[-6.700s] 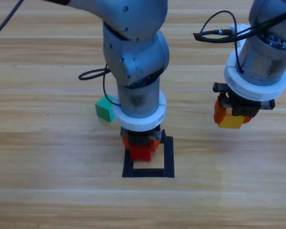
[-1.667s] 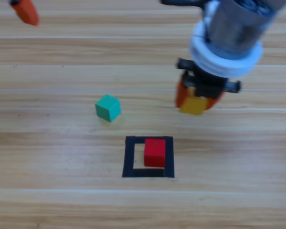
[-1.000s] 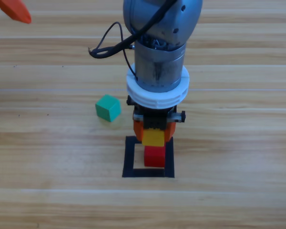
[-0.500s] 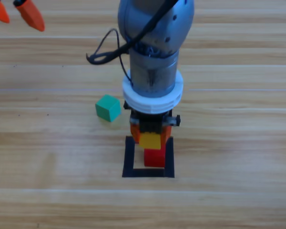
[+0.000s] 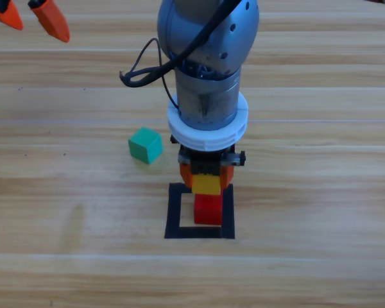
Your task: Stack the blocks in the rectangular block: red at the bottom, yellow in the middle, green on top
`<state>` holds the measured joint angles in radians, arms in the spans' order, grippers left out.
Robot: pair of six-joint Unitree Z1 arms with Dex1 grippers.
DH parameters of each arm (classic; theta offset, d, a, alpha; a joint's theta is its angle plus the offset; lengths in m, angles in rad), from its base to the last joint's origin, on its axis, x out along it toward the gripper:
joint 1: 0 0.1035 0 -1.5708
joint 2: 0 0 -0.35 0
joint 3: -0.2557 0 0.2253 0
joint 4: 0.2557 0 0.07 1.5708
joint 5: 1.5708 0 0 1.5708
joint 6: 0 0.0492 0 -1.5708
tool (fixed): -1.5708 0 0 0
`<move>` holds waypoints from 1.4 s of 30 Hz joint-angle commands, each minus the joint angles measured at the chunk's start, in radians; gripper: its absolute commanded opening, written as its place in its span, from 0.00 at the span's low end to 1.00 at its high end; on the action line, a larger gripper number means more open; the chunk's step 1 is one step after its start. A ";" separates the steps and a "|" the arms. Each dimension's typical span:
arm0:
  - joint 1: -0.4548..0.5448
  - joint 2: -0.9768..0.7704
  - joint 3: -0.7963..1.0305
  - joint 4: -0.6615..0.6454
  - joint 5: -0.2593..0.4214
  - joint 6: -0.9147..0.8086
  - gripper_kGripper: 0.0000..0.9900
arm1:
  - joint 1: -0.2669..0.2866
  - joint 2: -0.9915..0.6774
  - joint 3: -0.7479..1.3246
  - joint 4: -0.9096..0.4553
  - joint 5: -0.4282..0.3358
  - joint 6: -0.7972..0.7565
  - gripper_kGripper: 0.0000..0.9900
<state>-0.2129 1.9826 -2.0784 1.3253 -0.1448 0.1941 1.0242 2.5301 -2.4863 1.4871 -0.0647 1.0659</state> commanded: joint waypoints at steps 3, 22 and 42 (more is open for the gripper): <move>-0.008 0.018 0.024 0.011 0.007 -0.004 1.00 | 0.001 0.085 -0.003 0.010 -0.012 0.012 0.19; -0.016 0.027 0.026 0.008 0.007 -0.041 1.00 | -0.001 0.102 -0.009 0.010 -0.006 0.014 0.31; -0.052 0.051 -0.019 0.008 0.019 -0.081 1.00 | -0.007 -0.145 -0.023 0.010 -0.107 -0.018 1.00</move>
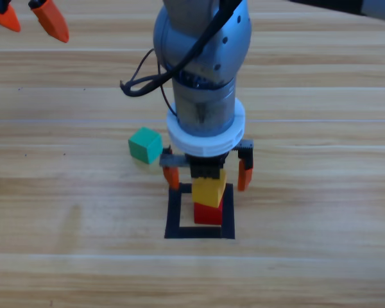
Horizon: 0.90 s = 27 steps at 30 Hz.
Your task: Stack the blocks in the rectangular block: red at the bottom, yellow in the middle, green on top
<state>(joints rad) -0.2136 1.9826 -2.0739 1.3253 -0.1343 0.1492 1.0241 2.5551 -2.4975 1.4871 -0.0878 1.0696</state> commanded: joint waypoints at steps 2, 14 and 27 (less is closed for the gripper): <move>-0.076 0.076 -0.054 0.009 0.010 -0.062 1.00 | -0.007 -0.239 -0.017 0.010 -0.118 -0.043 1.00; -0.311 0.305 -0.143 0.011 0.150 -0.220 1.00 | -0.052 -0.704 0.628 -0.404 -0.214 -0.362 1.00; -0.357 0.476 -0.189 0.002 0.199 -0.306 1.00 | -0.196 -1.132 1.548 -1.180 -0.033 -0.766 1.00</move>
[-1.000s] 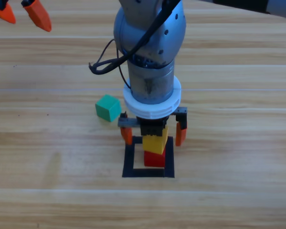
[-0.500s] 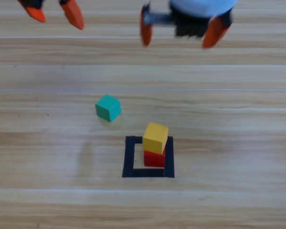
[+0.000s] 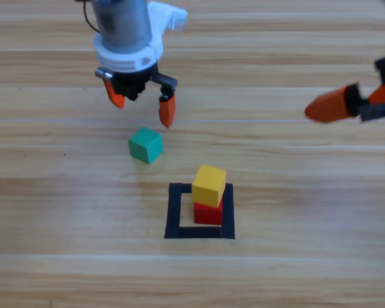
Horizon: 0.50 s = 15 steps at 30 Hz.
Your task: Stack the blocks in the rectangular block: red at the bottom, yellow in the middle, green on top
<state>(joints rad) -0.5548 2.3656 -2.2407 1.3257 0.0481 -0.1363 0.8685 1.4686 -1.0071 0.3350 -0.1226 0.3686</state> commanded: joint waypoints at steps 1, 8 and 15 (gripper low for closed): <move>-0.016 0.103 -0.025 0.003 0.018 -0.020 1.00 | -0.040 -0.044 0.062 -0.031 0.004 -0.089 1.00; -0.013 0.132 -0.019 0.003 0.016 -0.008 1.00 | -0.040 -0.005 0.068 -0.025 0.066 -0.211 1.00; -0.007 0.135 -0.008 0.003 0.016 0.009 1.00 | -0.040 0.009 0.070 -0.025 0.090 -0.227 1.00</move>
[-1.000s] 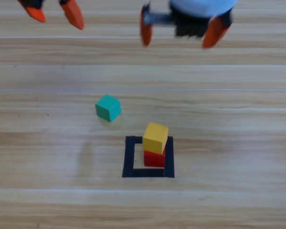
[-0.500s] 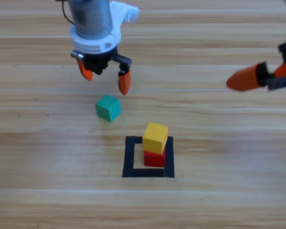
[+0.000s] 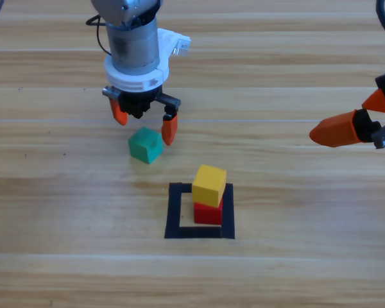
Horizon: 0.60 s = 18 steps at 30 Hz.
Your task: Stack the blocks in the rectangular block: red at the bottom, yellow in the middle, green on top
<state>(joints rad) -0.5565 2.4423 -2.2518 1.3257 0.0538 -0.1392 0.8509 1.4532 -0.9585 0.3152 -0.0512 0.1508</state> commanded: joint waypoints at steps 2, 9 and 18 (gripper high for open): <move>-0.003 0.060 0.011 0.003 0.011 0.012 1.00 | -0.023 0.026 0.021 -0.005 0.020 -0.010 1.00; -0.002 0.057 0.029 -0.002 0.011 0.013 1.00 | -0.023 0.026 0.024 -0.002 0.039 -0.010 1.00; -0.002 0.035 0.118 -0.062 0.009 0.018 1.00 | -0.023 0.044 0.024 -0.002 0.040 -0.014 1.00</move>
<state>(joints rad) -0.5565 2.4423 -2.1825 1.2990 0.0538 -0.1334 0.8509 1.4580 -0.9585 0.3152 -0.0178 0.1456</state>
